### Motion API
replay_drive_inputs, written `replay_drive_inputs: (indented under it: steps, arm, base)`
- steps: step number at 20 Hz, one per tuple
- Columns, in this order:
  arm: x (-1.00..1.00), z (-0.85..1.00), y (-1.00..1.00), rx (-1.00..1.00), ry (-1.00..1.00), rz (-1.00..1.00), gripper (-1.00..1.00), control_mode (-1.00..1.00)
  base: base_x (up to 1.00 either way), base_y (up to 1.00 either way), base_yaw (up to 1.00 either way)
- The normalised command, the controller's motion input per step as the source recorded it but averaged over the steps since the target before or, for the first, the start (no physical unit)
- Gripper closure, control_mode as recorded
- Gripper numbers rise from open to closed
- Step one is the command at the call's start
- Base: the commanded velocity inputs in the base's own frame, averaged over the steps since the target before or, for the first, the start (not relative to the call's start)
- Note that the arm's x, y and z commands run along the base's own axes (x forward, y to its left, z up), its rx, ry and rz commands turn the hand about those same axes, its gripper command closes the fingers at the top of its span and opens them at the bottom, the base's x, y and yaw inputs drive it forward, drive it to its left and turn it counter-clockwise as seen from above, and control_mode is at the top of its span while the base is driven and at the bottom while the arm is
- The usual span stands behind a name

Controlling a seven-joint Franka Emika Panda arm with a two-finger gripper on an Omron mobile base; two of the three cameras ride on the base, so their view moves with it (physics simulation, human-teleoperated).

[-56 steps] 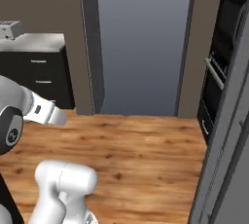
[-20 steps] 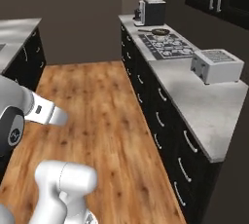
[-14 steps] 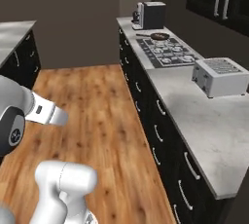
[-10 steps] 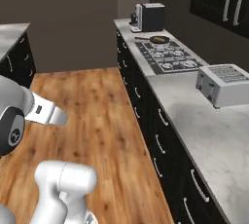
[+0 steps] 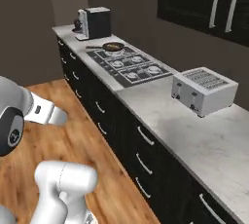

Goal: Place the cold items (potato and tomato) from the fridge in one tupperware on the dining counter. Place the warm items (hot dog and kebab skewer) in the stove area in another tupperware.

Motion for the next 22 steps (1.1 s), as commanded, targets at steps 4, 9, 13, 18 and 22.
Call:
replay_drive_inputs:
  steps: [4, 9, 13, 18, 22]
  arm:
    - [0.0, 0.0, 0.0, 0.0, 0.0, 0.0, -1.0, 1.0]
    - [0.0, 0.0, 0.0, 0.0, 0.0, 0.0, -1.0, 1.0]
    - [0.0, 0.0, 0.0, 0.0, 0.0, 0.0, -1.0, 1.0]
    - [0.0, 0.0, 0.0, 0.0, 0.0, 0.0, -1.0, 1.0]
    - [0.0, 0.0, 0.0, 0.0, 0.0, 0.0, -1.0, 1.0]
  base:
    - [1.0, 0.92, -0.97]
    - [0.75, 1.0, -0.81]
    - [0.31, 1.0, -0.53]
    - [0.19, 1.0, -0.43]
    - [0.27, 1.0, -0.45]
